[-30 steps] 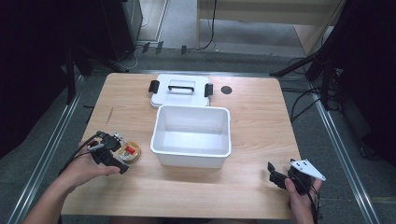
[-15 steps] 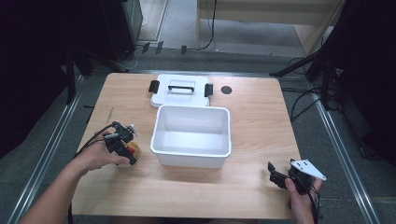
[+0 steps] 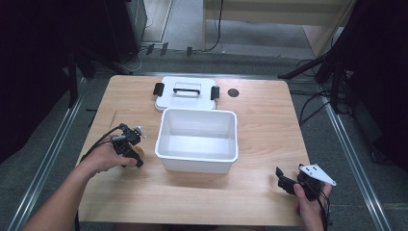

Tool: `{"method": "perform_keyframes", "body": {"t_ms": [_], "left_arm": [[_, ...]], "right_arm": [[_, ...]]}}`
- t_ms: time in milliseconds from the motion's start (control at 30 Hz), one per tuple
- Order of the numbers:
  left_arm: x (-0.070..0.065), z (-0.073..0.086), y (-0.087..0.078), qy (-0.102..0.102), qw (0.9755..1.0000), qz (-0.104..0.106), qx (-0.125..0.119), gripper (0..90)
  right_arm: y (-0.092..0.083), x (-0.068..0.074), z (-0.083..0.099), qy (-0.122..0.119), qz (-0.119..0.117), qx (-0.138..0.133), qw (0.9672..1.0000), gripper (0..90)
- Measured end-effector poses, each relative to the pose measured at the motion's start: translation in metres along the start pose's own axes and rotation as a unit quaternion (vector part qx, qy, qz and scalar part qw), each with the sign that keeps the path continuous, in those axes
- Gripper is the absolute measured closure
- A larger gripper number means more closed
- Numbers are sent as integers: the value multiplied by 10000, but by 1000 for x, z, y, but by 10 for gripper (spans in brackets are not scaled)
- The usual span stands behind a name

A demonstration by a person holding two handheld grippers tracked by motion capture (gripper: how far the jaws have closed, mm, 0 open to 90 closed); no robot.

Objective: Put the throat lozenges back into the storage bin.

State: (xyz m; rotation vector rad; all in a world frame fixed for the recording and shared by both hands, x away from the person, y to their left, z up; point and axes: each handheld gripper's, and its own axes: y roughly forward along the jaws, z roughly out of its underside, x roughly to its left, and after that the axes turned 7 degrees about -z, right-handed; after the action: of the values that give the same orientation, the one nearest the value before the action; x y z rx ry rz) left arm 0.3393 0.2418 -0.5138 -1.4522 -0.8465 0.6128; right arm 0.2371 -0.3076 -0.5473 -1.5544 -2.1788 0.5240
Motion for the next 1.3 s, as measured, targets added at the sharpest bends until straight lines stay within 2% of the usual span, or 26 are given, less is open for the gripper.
{"method": "perform_keyframes", "body": {"t_ms": [100,333,467,500,600,633,733,767,800,967,1033,1067,1100,1133,1200,1233,1300], "left_arm": [[4,1,-3,-170,9999,23,-9,208],[7,0,-23,-221,9995,28,-238,209],[6,-4,-38,10,9993,-132,-339,210],[5,-7,-46,158,9986,-313,-384,210],[5,-10,-54,242,9980,-384,-434,210],[6,-11,-59,328,9975,-435,-440,210],[8,-14,-70,401,9964,-476,-577,210],[10,-16,-78,515,9954,-454,-669,210],[10,-16,-78,515,9954,-454,-669,210],[12,-19,-96,930,9887,-678,-964,209],[13,-21,-102,1202,9850,-748,-982,209],[12,-21,-106,1363,9822,-799,-1014,210],[12,-22,-112,1675,9758,-888,-1090,209],[12,-22,-112,1675,9758,-888,-1090,209],[11,-23,-119,1915,9692,-1007,-1180,209],[12,-23,-126,2186,9617,-1106,-1231,209],[12,-24,-133,2321,9572,-1168,-1274,209]], "right_arm": [[0,0,0,-7,1,2,10000,133],[0,0,0,-5,-5,12,10000,133],[0,0,0,-10,1,11,10000,133],[0,0,0,-8,1,11,10000,133],[0,0,0,-8,1,9,10000,133],[0,0,0,-9,2,10,10000,133],[0,0,0,13,2,17,10000,133],[0,0,0,13,-1,14,10000,133],[0,0,0,13,-1,14,10000,133],[0,0,0,9,-8,20,10000,133],[0,0,0,-2,-16,20,10000,133],[0,0,0,8,-12,26,10000,133],[0,0,0,4,-5,31,10000,132],[0,0,0,4,-5,31,10000,132],[0,0,0,4,-13,28,10000,133],[1,0,0,-6,-18,26,10000,133],[1,0,0,-12,-24,22,10000,133]]}}
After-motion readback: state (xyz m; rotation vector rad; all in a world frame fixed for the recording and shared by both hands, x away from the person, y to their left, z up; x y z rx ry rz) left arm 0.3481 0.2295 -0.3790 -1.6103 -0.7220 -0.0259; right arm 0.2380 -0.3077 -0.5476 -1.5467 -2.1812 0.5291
